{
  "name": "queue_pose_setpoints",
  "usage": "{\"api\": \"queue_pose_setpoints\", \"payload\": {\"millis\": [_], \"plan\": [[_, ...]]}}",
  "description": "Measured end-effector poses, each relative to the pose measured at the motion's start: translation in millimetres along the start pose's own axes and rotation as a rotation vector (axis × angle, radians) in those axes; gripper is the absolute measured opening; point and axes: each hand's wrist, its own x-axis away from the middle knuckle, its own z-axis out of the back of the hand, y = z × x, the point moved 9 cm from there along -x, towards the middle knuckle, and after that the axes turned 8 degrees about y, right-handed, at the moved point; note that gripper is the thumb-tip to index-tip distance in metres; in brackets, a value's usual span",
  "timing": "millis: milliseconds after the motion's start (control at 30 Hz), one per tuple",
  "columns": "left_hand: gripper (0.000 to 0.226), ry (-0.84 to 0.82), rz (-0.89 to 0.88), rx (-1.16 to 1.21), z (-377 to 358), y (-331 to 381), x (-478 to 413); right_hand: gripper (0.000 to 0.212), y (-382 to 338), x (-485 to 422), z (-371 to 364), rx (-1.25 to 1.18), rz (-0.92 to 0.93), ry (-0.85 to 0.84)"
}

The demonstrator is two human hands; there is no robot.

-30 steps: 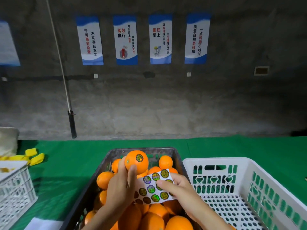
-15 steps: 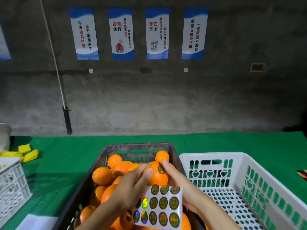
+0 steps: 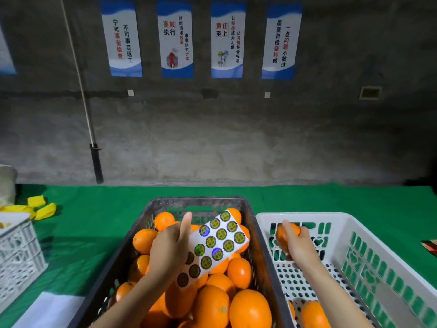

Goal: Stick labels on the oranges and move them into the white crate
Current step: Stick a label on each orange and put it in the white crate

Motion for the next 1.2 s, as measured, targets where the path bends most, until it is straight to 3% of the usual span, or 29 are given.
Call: {"api": "queue_pose_setpoints", "payload": {"millis": [100,167,333,433,600,700,767,833,867,933,1033,1100,1200], "plan": [[0.065,0.030,-0.001,-0.023,0,-6,-1,0.064,44,-10,-9,0.649,-0.027,-0.198],[0.064,0.042,-0.063,-0.076,0,-3,-1,0.054,63,-10,-20,0.864,-0.071,-0.293],[0.062,0.071,-0.075,-0.170,4,-5,-2,0.053,91,-7,-30,1.089,-0.085,-0.396],[0.047,0.034,-0.041,-0.212,4,-13,-6,0.069,106,-14,-38,1.157,-0.084,-0.470],[0.063,-0.002,-0.120,-0.247,5,-1,-1,0.058,94,-15,-42,1.119,-0.045,-0.417],[0.061,-0.086,-0.159,-0.252,-5,4,4,0.025,43,-15,-28,0.945,0.160,-0.195],[0.059,-0.154,-0.177,-0.240,-13,3,6,0.020,-9,-5,-14,0.511,0.310,-0.022],[0.057,-0.198,-0.224,-0.281,-18,5,10,0.025,-56,23,-5,-0.019,0.375,0.029],[0.057,-0.203,-0.246,-0.302,-19,7,11,0.019,-74,38,-6,-0.190,0.391,-0.016],[0.057,-0.190,-0.271,-0.333,-18,9,12,0.009,-98,72,-31,-0.280,0.425,-0.261],[0.059,-0.116,-0.257,-0.332,-11,11,8,0.059,-88,109,-74,-0.162,0.350,-0.627],[0.059,-0.052,-0.241,-0.316,-3,11,6,0.066,-81,115,-85,-0.171,0.323,-0.683],[0.056,-0.002,-0.249,-0.323,4,16,5,0.062,-78,106,-84,-0.357,0.236,-0.619]]}}
